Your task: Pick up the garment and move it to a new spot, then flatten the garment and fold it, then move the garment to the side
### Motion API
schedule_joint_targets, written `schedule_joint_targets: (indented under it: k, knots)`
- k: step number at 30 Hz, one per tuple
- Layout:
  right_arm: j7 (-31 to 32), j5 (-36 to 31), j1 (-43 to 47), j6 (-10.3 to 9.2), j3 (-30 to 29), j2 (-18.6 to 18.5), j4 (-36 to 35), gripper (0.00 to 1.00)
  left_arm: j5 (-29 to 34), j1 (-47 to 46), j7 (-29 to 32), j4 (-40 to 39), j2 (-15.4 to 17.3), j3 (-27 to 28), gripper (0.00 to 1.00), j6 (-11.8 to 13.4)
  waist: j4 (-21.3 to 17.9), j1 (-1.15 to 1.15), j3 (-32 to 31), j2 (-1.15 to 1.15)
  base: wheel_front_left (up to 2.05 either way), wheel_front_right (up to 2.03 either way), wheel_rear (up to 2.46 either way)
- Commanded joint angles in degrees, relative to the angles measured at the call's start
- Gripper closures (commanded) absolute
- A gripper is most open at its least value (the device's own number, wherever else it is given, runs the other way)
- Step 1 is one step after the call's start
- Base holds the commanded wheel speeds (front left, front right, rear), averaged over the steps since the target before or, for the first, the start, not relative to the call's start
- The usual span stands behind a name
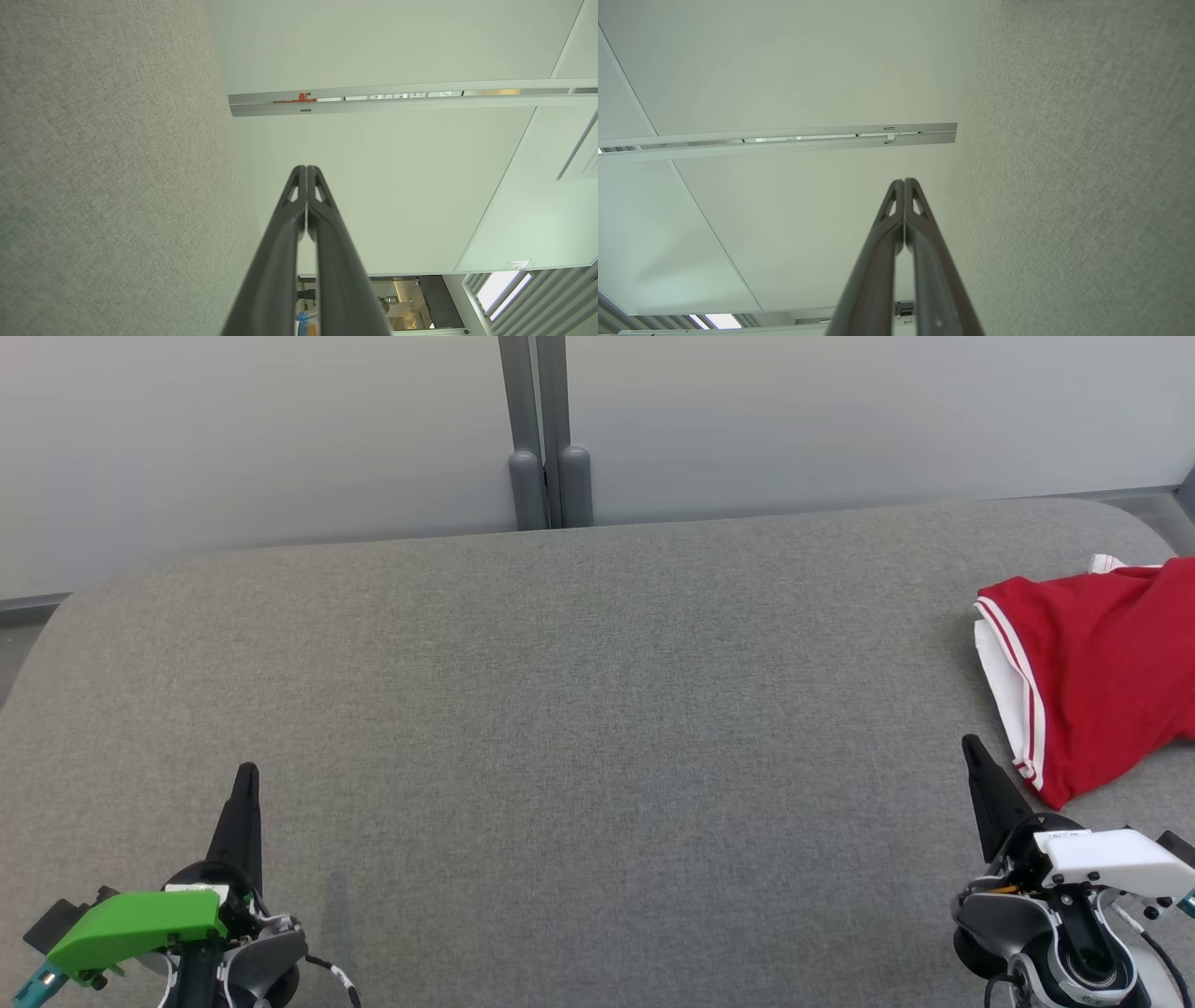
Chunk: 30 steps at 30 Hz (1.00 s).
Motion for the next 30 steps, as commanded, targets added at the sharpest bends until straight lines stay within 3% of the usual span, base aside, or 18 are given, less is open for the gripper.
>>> schedule_joint_targets:
  k: [1,30]
  knots:
    - [0.2,0.4,-0.3,0.00,0.1,-0.1,-0.2,1.00,0.1,-0.8,0.3,0.1,0.1,0.3,1.00,-0.3,0.0,0.00,0.0,0.00,0.00,0.00,0.00]
    - [0.2,0.4,-0.3,0.00,0.1,-0.1,-0.3,1.00,0.3,-0.8,0.3,0.1,0.0,0.4,1.00,-0.3,0.0,0.00,0.0,0.00,0.00,0.00,0.00]
